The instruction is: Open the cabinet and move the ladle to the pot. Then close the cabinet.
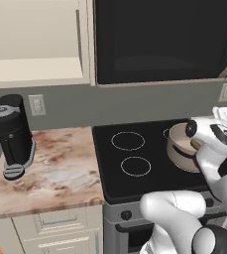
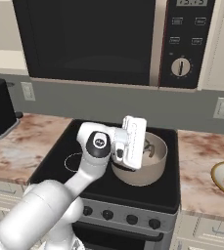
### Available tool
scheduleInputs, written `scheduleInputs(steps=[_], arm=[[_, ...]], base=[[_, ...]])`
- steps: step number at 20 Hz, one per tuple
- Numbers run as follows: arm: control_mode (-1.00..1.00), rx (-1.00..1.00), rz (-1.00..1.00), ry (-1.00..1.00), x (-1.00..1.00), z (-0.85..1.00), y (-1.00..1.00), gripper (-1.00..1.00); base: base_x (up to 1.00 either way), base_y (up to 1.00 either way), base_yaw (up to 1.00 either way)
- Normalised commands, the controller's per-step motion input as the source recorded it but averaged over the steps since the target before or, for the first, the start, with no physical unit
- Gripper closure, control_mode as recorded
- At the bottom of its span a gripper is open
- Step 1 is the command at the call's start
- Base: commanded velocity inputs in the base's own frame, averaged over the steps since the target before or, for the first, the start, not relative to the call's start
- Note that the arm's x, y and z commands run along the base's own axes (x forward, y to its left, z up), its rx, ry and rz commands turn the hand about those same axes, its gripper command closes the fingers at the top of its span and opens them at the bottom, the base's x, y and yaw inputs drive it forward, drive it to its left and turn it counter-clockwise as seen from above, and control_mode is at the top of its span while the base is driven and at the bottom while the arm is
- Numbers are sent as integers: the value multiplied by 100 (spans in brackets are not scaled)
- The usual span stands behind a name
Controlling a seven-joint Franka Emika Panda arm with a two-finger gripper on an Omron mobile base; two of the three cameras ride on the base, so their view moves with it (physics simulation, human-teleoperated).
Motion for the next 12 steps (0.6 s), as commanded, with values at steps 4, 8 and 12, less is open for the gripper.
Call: scheduleInputs(steps=[4,8,12], arm=[[-100,0,-9,16,15,-35,0,100],[-100,0,-9,21,28,-42,0,100],[-100,0,-9,21,36,-38,0,100]], base=[[0,0,0],[0,0,0],[0,0,0]])
